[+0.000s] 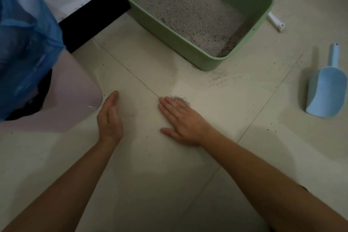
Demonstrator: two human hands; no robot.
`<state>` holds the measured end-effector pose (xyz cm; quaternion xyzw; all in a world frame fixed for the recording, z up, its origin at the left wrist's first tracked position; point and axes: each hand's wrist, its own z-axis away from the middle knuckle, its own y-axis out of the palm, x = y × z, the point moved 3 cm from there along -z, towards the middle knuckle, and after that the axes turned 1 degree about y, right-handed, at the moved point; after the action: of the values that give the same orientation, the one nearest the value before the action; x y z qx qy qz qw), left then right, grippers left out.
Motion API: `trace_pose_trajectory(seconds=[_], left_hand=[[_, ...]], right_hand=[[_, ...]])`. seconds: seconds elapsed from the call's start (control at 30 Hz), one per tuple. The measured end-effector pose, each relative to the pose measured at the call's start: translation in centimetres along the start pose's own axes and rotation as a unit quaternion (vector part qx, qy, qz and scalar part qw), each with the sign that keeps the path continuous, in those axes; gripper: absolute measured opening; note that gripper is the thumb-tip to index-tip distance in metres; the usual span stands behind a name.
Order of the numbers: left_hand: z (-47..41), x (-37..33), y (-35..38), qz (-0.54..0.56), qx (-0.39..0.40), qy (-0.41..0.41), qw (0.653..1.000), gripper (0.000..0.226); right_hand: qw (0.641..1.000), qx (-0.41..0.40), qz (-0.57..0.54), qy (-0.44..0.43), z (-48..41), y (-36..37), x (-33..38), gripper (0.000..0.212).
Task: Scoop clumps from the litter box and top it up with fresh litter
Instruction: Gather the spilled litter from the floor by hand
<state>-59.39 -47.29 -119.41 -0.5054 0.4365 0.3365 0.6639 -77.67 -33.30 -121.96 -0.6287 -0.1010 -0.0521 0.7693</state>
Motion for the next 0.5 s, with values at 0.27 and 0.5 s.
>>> trace_pose_trajectory(seconds=[0.27, 0.5], left_hand=[[0.1, -0.1, 3.4, -0.086, 0.073, 0.055, 0.992, 0.07], [0.1, -2.9, 11.3, -0.222, 0.223, 0.169, 0.934, 0.076]], right_hand=[[0.969, -0.141, -0.057, 0.193, 5.7, -2.4, -1.4, 0.083], [0.9, -0.084, -0.067, 0.422, 10.6, 1.0, -3.3, 0.103]])
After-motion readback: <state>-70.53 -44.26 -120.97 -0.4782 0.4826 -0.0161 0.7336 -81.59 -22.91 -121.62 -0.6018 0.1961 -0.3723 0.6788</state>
